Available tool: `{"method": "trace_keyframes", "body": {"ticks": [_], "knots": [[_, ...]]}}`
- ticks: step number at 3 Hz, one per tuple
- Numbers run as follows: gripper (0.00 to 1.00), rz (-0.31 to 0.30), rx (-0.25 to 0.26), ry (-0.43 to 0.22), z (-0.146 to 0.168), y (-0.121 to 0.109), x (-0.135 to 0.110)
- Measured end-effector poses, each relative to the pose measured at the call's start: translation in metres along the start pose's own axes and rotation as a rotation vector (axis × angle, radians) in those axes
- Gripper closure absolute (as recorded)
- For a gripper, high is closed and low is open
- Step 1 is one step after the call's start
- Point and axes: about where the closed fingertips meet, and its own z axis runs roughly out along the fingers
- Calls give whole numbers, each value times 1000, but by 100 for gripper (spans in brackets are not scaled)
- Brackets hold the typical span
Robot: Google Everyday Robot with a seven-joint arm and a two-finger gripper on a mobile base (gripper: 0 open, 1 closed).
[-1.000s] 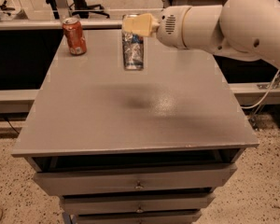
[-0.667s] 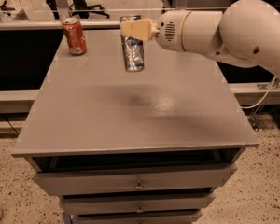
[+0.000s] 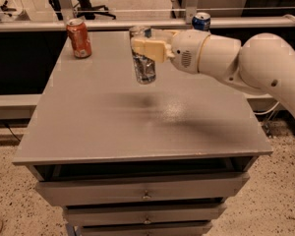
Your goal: Place redbull can upright
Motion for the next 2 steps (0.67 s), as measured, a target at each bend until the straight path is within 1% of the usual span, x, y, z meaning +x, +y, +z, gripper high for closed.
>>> {"method": "trace_keyframes", "body": {"ticks": [1, 2], "knots": [[100, -152, -49, -39, 2, 10, 18], [100, -282, -74, -56, 3, 14, 35]]}}
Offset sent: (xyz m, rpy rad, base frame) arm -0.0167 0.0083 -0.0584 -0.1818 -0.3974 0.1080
